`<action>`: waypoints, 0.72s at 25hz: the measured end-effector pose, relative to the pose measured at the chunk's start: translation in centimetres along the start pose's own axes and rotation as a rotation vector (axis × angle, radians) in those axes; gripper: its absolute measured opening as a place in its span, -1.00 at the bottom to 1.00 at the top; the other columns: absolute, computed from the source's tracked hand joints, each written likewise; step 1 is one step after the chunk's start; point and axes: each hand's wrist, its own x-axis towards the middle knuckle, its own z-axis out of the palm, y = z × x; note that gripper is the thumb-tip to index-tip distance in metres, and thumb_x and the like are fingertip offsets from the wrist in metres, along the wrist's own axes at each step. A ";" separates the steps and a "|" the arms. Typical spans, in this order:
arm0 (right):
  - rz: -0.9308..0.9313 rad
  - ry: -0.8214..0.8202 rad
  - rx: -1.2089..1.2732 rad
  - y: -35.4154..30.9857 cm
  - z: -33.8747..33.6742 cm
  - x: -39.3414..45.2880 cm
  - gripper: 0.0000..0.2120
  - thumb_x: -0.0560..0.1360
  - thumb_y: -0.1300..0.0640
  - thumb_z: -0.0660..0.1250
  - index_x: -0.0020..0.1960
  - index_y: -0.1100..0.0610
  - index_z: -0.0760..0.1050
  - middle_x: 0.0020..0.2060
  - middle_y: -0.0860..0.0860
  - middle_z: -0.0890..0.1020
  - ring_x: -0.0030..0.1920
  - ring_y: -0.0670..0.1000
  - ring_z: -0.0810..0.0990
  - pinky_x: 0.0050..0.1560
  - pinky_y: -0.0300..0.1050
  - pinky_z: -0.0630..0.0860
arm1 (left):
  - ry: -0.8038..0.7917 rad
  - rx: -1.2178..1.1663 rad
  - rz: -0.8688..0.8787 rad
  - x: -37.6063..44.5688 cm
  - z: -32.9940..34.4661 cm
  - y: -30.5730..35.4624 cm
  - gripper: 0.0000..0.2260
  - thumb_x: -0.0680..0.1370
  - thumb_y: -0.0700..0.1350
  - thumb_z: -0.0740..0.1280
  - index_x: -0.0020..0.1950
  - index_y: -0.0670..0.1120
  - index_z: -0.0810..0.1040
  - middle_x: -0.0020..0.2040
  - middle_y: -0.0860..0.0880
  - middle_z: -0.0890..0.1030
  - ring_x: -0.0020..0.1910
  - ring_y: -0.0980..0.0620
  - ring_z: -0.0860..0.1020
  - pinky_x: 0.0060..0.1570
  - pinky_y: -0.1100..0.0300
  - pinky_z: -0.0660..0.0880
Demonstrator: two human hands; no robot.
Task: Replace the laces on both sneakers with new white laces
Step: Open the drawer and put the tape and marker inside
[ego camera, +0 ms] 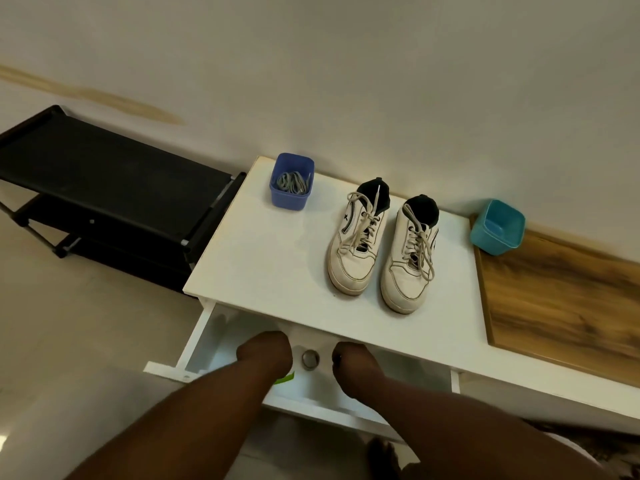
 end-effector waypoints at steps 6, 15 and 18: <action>0.006 -0.138 0.043 0.8 2.5 2.5 -0.83 0.59 0.16 0.29 0.14 0.17 0.57 0.12 0.11 0.62 0.13 0.12 0.59 0.02 -0.21 0.42 | -0.033 -0.149 -0.084 4.6 3.1 0.2 -0.54 0.52 0.03 0.42 0.39 -0.05 0.47 0.37 -0.04 0.50 0.33 -0.07 0.49 0.27 0.08 0.45; -0.033 -0.186 0.030 -0.6 -2.6 -1.7 -0.43 0.57 0.09 0.35 0.55 0.03 0.32 0.41 0.09 0.47 0.34 0.11 0.51 0.29 -0.15 0.45 | -0.054 0.123 0.005 2.2 -1.4 -1.7 -0.55 0.55 -0.16 0.37 0.44 -0.11 0.42 0.36 -0.15 0.49 0.31 -0.14 0.51 0.32 -0.03 0.48; -0.059 -0.243 -0.069 -0.8 -5.3 -4.2 -0.40 0.59 -0.23 0.32 0.53 0.04 0.37 0.37 0.06 0.53 0.33 0.09 0.53 0.32 -0.06 0.48 | -0.116 0.365 0.008 -0.4 -4.7 -2.6 -0.61 0.56 -0.05 0.44 0.32 -0.19 0.51 0.27 -0.15 0.55 0.23 -0.13 0.57 0.23 0.03 0.52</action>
